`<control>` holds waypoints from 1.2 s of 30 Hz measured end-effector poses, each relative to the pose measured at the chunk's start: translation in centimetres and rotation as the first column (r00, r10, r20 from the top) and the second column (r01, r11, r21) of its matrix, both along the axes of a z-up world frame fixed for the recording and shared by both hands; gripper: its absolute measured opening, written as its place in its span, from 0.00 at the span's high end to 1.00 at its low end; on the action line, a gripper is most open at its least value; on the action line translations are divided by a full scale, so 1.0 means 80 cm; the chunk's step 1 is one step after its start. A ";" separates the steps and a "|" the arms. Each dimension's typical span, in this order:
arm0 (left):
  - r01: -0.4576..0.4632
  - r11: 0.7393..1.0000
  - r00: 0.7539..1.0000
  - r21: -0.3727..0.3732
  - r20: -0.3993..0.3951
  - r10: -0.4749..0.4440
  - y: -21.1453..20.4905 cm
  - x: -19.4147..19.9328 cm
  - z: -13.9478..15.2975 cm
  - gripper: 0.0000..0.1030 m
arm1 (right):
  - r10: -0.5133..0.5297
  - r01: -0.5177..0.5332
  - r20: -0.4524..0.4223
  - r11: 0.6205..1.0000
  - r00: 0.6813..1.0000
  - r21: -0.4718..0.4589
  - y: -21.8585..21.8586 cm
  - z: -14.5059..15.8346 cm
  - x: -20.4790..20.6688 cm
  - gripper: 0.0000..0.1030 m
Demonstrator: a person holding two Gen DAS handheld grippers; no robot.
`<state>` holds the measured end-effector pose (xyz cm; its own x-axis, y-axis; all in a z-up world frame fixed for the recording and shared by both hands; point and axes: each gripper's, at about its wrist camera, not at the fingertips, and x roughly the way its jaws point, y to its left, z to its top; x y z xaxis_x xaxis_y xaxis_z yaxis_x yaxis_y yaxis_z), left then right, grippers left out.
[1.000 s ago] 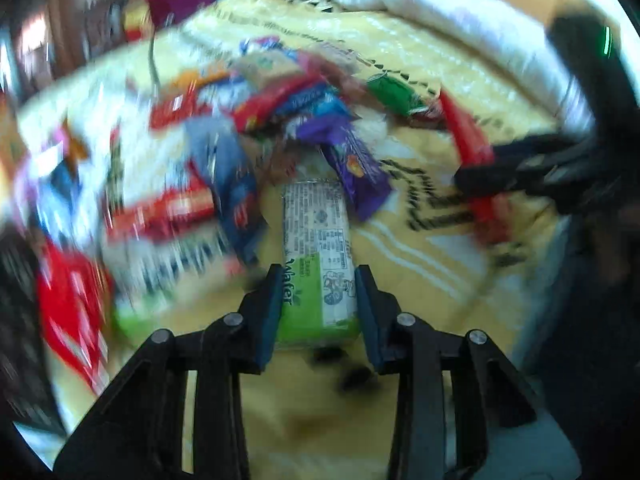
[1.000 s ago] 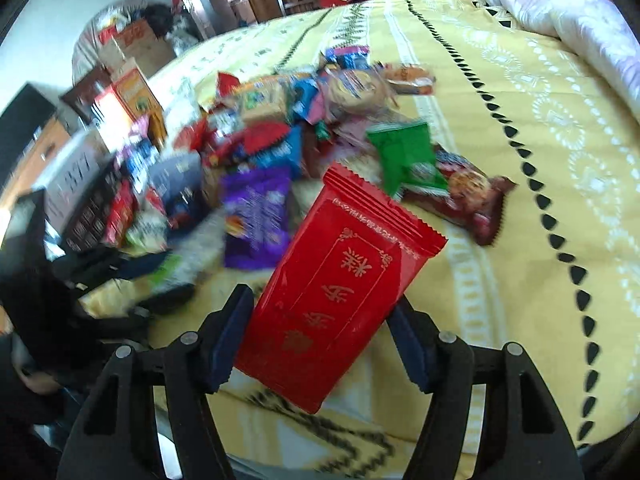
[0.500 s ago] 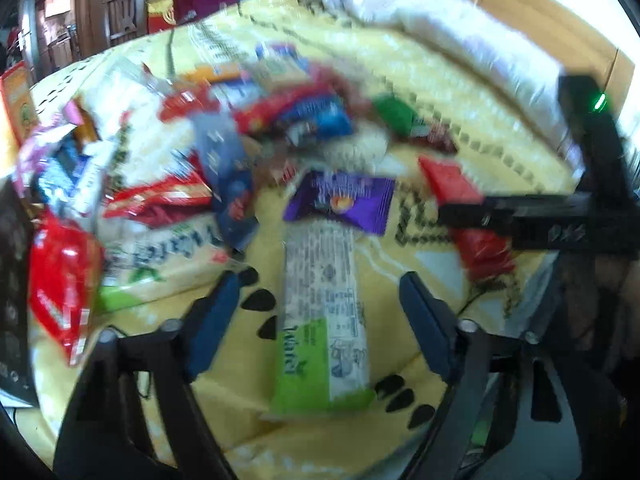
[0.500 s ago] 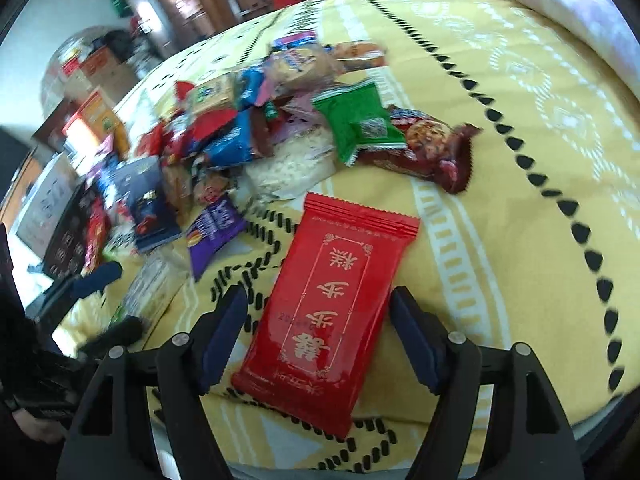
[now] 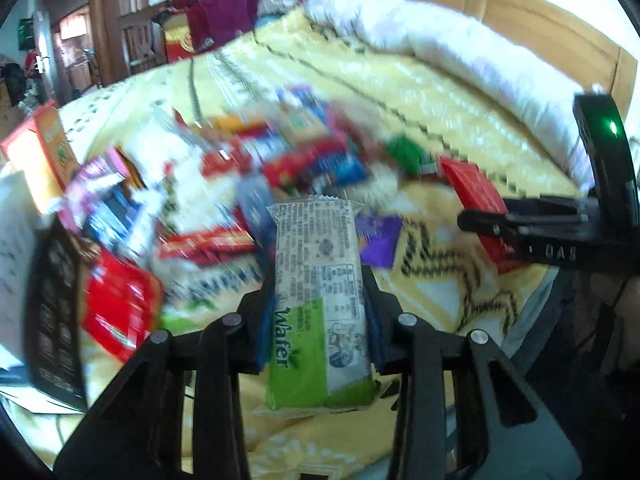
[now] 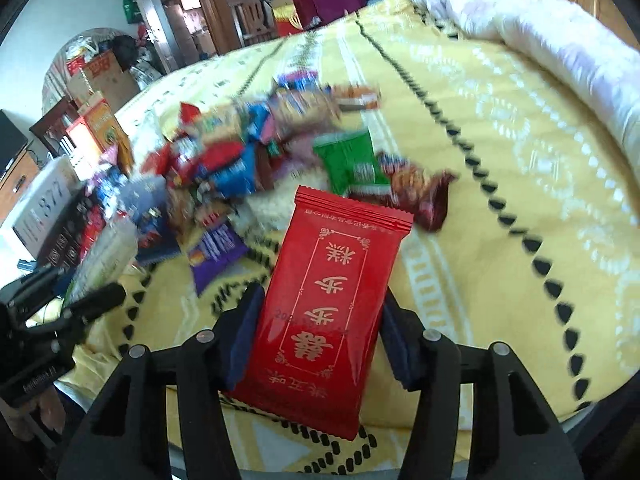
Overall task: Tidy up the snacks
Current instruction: 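Carry the red packet and wafer bar to the blue bowl and release both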
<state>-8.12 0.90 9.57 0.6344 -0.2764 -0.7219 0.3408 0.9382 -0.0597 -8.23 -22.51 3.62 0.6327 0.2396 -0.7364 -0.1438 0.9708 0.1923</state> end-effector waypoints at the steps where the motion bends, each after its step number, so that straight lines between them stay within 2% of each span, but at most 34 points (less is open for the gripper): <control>1: -0.012 1.000 1.000 -0.009 0.015 0.012 0.005 0.002 0.009 0.64 | 0.009 -0.009 0.014 1.000 1.000 -0.005 0.003 0.009 -0.001 0.43; 6: -0.090 0.995 0.991 -0.034 0.099 0.093 0.045 0.000 0.061 0.64 | 0.076 -0.072 0.095 0.997 0.993 -0.041 0.040 0.063 -0.005 0.44; 9: -0.161 0.986 0.975 -0.036 0.152 0.164 0.087 -0.008 0.094 0.64 | 0.126 -0.119 0.145 0.991 0.981 -0.055 0.072 0.097 -0.002 0.44; 14: -0.312 0.949 0.925 -0.054 0.209 0.316 0.175 -0.026 0.140 0.64 | 0.238 -0.228 0.222 0.971 0.946 -0.071 0.135 0.156 0.009 0.44; 16: -0.373 0.926 0.898 -0.062 0.226 0.377 0.213 -0.036 0.155 0.64 | 0.282 -0.269 0.254 0.959 0.925 -0.087 0.163 0.177 0.013 0.44; 21: -0.511 0.856 0.824 -0.084 0.237 0.515 0.298 -0.057 0.177 0.64 | 0.409 -0.397 0.321 0.912 0.855 -0.105 0.255 0.229 0.025 0.44; 24: -0.593 0.799 0.764 -0.098 0.243 0.597 0.347 -0.075 0.186 0.64 | 0.482 -0.474 0.346 0.873 0.805 -0.113 0.314 0.252 0.025 0.44; 28: -0.676 0.731 0.695 -0.093 0.253 0.674 0.391 -0.089 0.188 0.64 | 0.587 -0.584 0.353 0.802 0.729 -0.129 0.403 0.273 0.018 0.44; 32: -0.729 0.679 0.648 -0.091 0.230 0.726 0.425 -0.099 0.183 0.64 | 0.673 -0.671 0.344 0.727 0.655 -0.144 0.482 0.281 0.002 0.44; 36: -0.761 0.643 0.618 -0.090 0.199 0.760 0.452 -0.111 0.169 0.64 | 0.744 -0.743 0.316 0.652 0.588 -0.151 0.560 0.279 -0.015 0.45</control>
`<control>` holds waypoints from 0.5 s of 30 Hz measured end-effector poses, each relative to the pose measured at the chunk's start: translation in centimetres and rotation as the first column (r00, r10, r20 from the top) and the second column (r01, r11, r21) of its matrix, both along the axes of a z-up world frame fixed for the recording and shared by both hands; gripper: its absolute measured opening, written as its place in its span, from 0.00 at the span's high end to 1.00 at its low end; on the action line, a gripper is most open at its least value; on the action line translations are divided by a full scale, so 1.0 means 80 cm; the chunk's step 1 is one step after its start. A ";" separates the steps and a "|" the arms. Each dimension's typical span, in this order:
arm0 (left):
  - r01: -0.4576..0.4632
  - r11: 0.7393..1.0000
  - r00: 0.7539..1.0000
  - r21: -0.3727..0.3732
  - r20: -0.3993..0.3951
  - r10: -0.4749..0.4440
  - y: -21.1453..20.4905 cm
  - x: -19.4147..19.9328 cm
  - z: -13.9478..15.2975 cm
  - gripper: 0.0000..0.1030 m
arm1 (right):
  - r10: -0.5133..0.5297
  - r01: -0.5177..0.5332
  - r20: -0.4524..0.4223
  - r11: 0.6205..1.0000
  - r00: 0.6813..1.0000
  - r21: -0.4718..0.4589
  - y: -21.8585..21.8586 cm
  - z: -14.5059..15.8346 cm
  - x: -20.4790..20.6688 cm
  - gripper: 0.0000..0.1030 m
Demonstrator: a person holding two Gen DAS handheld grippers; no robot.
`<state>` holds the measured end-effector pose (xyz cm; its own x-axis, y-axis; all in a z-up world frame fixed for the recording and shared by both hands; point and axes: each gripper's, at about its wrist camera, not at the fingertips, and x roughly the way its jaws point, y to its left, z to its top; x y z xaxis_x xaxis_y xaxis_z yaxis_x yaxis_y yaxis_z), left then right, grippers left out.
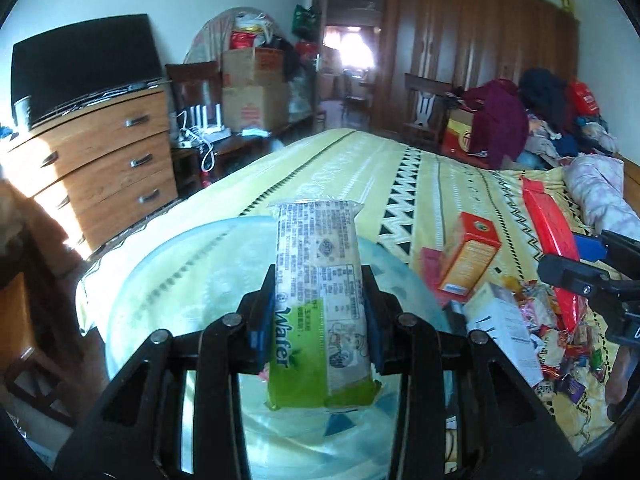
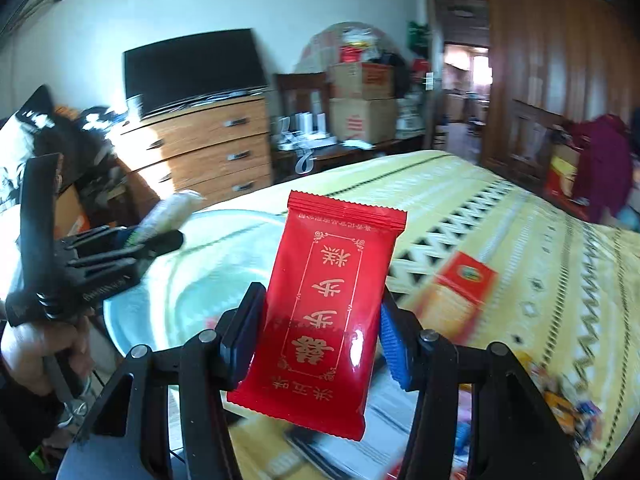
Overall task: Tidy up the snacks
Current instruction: 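Carry the red packet and wafer bar to the blue bowl and release both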
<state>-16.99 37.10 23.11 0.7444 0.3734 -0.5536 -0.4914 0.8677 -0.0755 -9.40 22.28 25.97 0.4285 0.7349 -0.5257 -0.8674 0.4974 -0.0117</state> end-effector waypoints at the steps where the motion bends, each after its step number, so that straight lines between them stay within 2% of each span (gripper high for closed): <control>1: -0.011 1.000 1.000 -0.007 -0.008 0.011 0.007 -0.002 -0.003 0.64 | 0.018 -0.018 -0.006 1.000 1.000 -0.005 0.014 -0.001 -0.003 0.44; 8: -0.050 0.997 0.997 -0.055 -0.055 0.047 0.042 -0.009 -0.027 0.64 | 0.119 -0.122 -0.054 0.990 0.991 -0.064 0.102 -0.028 -0.029 0.45; 15: -0.053 0.995 0.996 -0.086 -0.074 0.047 0.054 -0.017 -0.043 0.64 | 0.134 -0.144 -0.102 0.984 0.986 -0.103 0.126 -0.056 -0.031 0.45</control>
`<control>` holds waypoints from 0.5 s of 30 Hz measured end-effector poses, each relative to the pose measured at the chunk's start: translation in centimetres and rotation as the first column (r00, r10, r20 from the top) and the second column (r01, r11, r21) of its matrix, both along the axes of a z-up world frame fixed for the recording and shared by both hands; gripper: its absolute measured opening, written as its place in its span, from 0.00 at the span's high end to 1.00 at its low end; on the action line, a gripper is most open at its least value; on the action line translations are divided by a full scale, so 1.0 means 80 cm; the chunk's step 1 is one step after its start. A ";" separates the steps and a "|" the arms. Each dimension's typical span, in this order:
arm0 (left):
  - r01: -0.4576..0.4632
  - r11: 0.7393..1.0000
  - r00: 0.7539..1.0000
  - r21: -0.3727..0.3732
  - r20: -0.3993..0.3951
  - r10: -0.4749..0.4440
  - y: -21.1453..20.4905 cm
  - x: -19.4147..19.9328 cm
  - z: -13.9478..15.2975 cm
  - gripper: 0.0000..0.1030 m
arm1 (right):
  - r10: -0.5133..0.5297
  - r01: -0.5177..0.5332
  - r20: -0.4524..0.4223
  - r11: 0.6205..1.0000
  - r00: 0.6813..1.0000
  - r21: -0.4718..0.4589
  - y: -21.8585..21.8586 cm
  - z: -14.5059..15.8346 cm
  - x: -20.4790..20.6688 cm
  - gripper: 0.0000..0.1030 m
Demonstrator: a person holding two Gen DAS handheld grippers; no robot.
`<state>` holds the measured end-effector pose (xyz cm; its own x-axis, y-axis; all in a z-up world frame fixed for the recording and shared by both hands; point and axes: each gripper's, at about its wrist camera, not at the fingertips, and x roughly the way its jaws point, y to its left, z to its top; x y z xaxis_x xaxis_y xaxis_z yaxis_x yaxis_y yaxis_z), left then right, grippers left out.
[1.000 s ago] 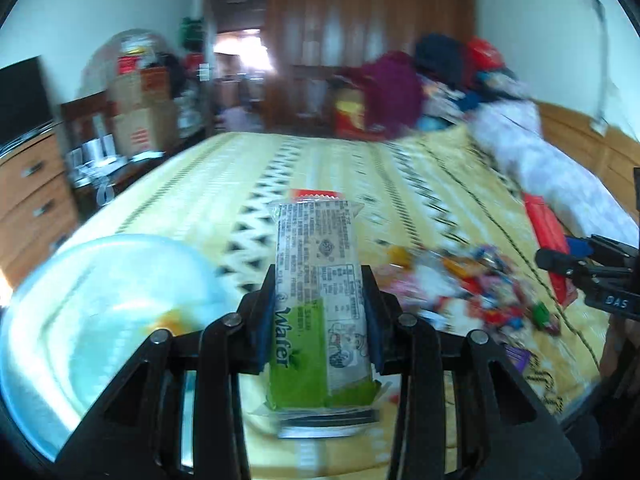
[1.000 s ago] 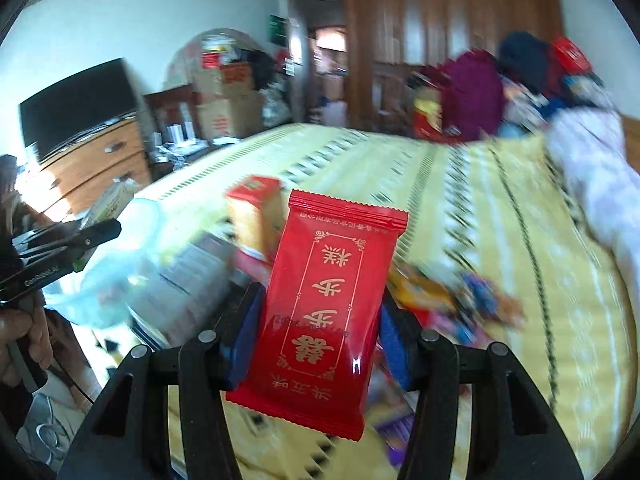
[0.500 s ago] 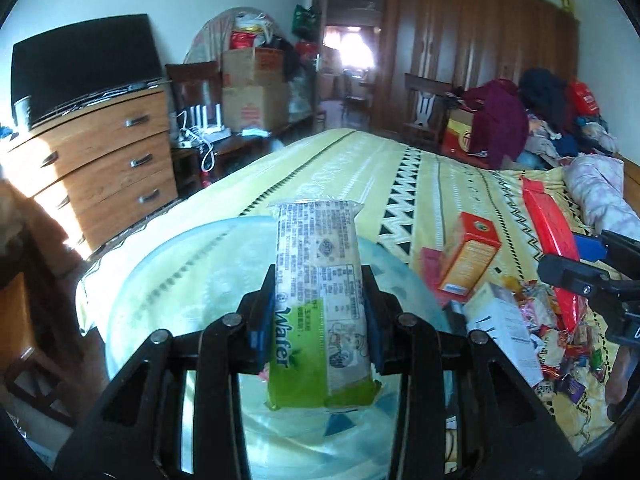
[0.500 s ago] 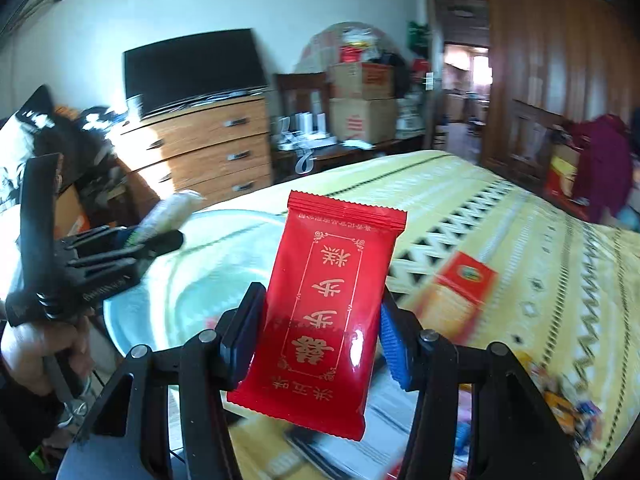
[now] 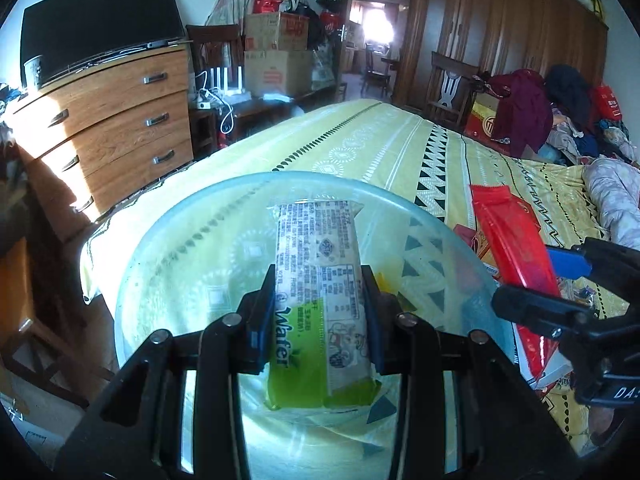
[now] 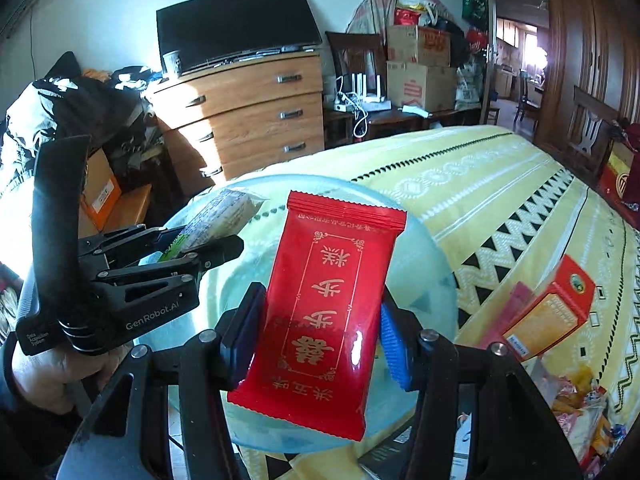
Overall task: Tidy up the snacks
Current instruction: 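Carry the red packet and wafer bar to the blue bowl and release both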
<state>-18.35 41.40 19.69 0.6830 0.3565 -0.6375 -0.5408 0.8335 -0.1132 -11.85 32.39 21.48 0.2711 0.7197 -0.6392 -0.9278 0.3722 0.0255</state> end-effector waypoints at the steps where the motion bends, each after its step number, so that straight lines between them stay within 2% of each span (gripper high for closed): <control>1: 0.000 1.000 1.000 -0.004 -0.001 0.000 0.002 0.000 -0.001 0.64 | 0.001 -0.001 -0.004 1.000 1.000 -0.005 0.002 -0.004 0.000 0.45; 7: 0.000 1.000 1.000 -0.027 -0.014 0.000 0.013 0.002 -0.011 0.64 | 0.003 -0.004 -0.033 1.000 0.999 -0.026 0.007 -0.020 0.003 0.45; 15: -0.003 0.999 1.000 -0.041 -0.031 0.002 0.021 0.006 -0.022 0.63 | 0.006 -0.007 -0.043 0.999 0.999 -0.031 0.004 -0.022 0.004 0.45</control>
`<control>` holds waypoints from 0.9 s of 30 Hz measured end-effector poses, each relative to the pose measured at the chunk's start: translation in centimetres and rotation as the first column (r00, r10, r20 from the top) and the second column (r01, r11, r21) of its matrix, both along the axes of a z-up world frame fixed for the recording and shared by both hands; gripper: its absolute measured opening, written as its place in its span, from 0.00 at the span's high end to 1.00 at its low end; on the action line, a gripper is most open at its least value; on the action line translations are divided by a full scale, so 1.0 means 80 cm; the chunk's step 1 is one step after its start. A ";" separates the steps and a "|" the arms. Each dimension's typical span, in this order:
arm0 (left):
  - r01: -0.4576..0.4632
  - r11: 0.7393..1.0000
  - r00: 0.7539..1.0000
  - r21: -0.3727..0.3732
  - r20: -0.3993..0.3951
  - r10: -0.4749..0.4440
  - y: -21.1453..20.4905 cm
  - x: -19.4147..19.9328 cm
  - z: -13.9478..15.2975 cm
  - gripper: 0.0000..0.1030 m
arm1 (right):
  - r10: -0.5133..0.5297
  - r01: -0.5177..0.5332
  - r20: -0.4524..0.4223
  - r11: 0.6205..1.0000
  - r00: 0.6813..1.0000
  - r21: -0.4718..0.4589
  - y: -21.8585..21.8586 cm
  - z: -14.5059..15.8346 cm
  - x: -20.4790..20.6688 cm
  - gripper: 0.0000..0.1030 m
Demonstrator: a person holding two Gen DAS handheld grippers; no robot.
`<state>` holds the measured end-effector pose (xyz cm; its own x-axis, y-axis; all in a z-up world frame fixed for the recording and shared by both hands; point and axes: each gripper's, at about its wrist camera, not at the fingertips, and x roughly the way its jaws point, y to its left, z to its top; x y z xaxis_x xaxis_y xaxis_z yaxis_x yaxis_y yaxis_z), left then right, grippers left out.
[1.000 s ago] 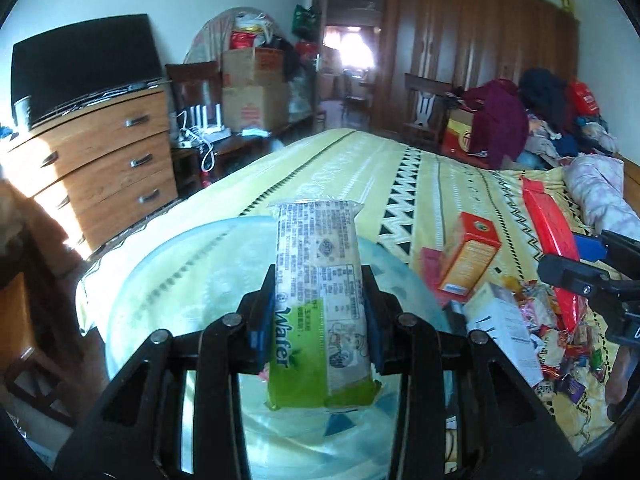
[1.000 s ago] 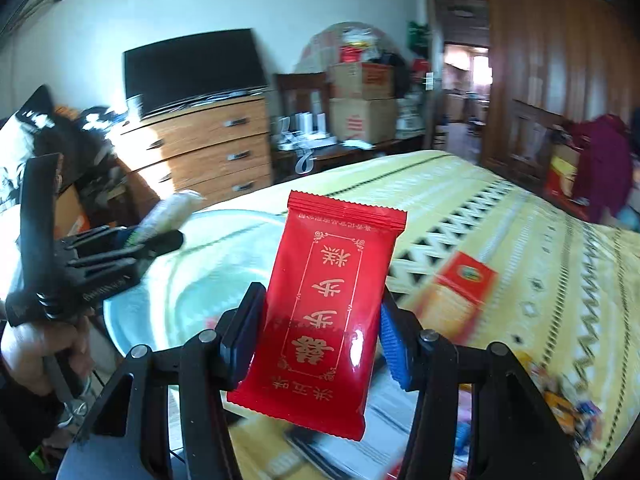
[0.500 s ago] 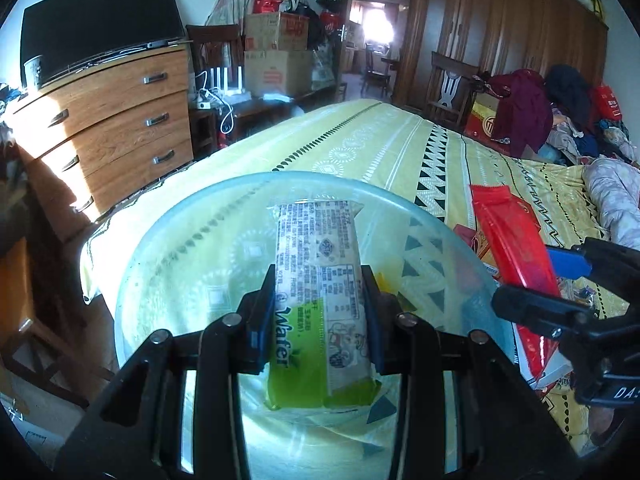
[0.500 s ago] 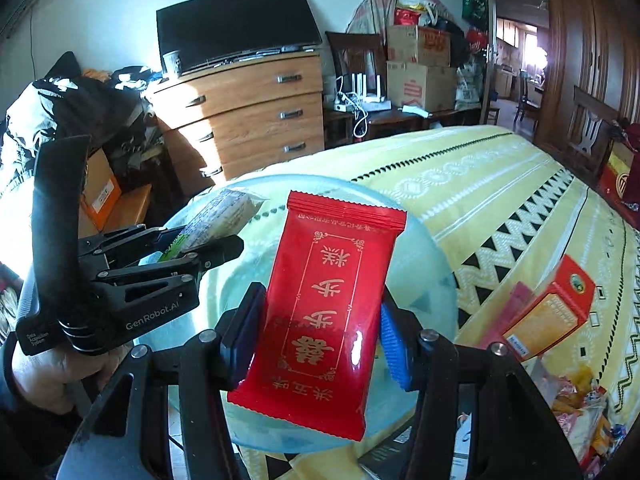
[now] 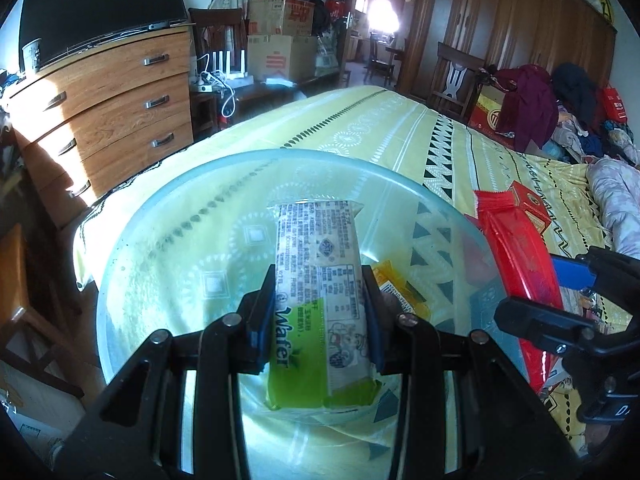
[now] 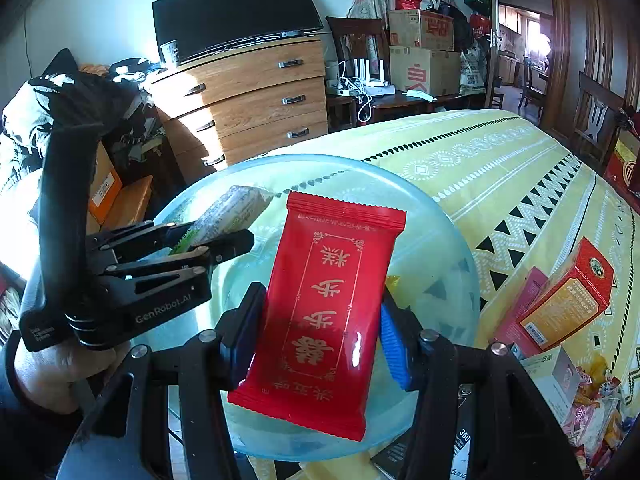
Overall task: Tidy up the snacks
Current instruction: 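Carry the red packet and wafer bar to the blue bowl and release both, then move both open tools back toward the snack pile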
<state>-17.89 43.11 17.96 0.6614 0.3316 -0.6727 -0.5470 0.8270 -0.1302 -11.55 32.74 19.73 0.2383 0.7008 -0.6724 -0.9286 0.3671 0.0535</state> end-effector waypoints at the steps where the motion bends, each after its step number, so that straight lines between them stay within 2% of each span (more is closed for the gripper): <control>1: -0.001 1.000 1.000 0.000 -0.001 0.001 0.001 0.000 -0.002 0.63 | 0.001 -0.001 -0.002 1.000 1.000 0.001 0.000 0.001 0.001 0.45; 6: -0.012 1.000 1.000 0.000 -0.008 0.012 0.005 0.002 -0.004 0.61 | -0.001 0.001 -0.015 1.000 1.000 0.006 0.001 0.000 0.004 0.45; 8: -0.019 1.000 1.000 0.004 -0.003 0.019 0.005 0.001 -0.003 0.54 | -0.004 0.005 -0.021 1.000 1.000 0.007 0.001 -0.001 0.005 0.44; 10: -0.028 1.000 1.000 0.006 0.003 0.028 0.004 -0.001 -0.001 0.39 | -0.005 0.005 -0.032 1.000 0.999 0.008 0.002 -0.002 0.006 0.43; 12: -0.036 0.999 0.999 0.009 0.006 0.036 0.005 -0.002 -0.001 0.33 | -0.004 0.004 -0.029 1.000 1.000 0.009 0.001 -0.002 0.007 0.39; 18: -0.055 0.998 0.998 -0.003 0.003 0.055 0.010 -0.004 -0.003 0.20 | 0.000 0.001 -0.028 1.000 1.000 0.030 -0.006 0.002 0.004 0.34; 23: -0.061 0.998 0.998 -0.012 0.009 0.061 0.011 -0.003 -0.001 0.17 | -0.022 0.026 -0.055 0.996 0.998 0.080 -0.040 0.010 0.000 0.34; 27: -0.054 0.999 0.998 0.002 0.030 0.054 0.004 -0.003 0.006 0.17 | -0.084 0.083 0.000 0.985 0.996 0.154 -0.112 0.023 -0.016 0.34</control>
<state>-18.13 43.43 18.43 0.6621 0.3692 -0.6522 -0.5868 0.7967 -0.1446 -12.85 23.74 21.57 0.3043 0.7729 -0.5568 -0.8955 0.4314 0.1093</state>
